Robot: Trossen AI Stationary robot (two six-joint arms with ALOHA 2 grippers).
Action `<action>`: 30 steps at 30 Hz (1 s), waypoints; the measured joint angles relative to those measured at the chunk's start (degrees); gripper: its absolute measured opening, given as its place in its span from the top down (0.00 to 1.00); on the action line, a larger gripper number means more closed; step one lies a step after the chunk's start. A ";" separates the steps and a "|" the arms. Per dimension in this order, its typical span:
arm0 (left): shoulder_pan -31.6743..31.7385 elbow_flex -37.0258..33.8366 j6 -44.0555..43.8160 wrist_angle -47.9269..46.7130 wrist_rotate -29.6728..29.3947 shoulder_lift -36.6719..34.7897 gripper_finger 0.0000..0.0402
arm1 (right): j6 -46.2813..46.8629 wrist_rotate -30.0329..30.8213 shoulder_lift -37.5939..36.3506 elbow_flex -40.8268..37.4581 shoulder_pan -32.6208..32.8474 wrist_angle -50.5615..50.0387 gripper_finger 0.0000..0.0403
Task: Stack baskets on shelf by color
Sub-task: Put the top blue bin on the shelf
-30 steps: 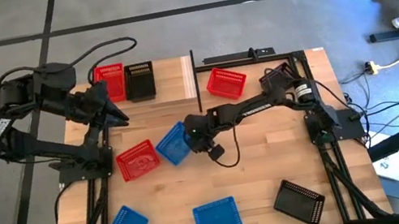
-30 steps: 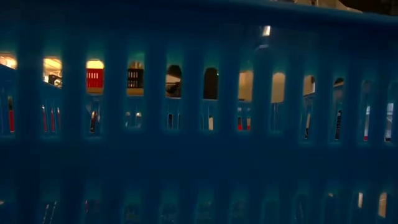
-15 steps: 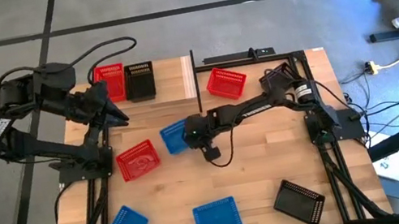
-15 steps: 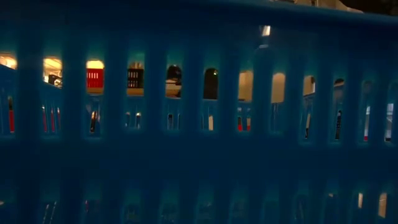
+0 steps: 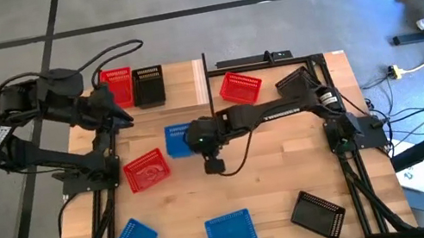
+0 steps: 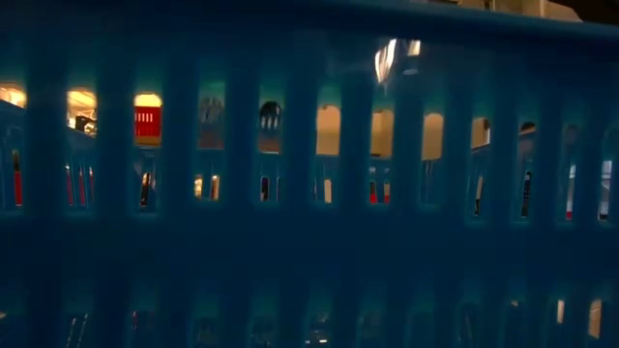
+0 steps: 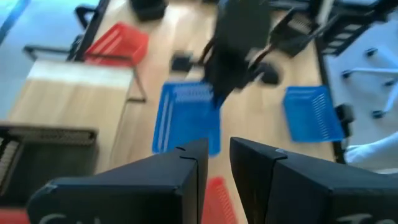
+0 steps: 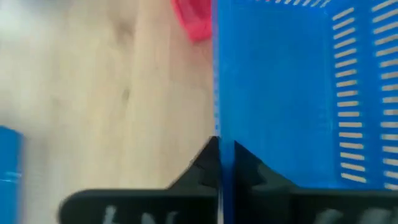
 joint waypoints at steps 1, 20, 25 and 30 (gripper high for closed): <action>0.00 0.00 0.00 -0.81 -0.84 0.00 0.86 | 2.19 1.25 0.00 2.43 0.33 -2.22 1.00; -0.02 0.00 3.00 -1.70 -8.77 0.07 0.86 | 46.37 23.35 -1.29 23.92 -3.96 -16.09 1.00; -0.01 0.00 3.03 -0.82 -11.82 1.12 0.86 | 49.20 19.71 -1.11 23.92 -8.15 -14.99 1.00; 0.00 0.00 5.74 -0.91 -17.12 2.85 0.86 | 49.25 17.32 -1.09 23.87 -11.57 -14.51 1.00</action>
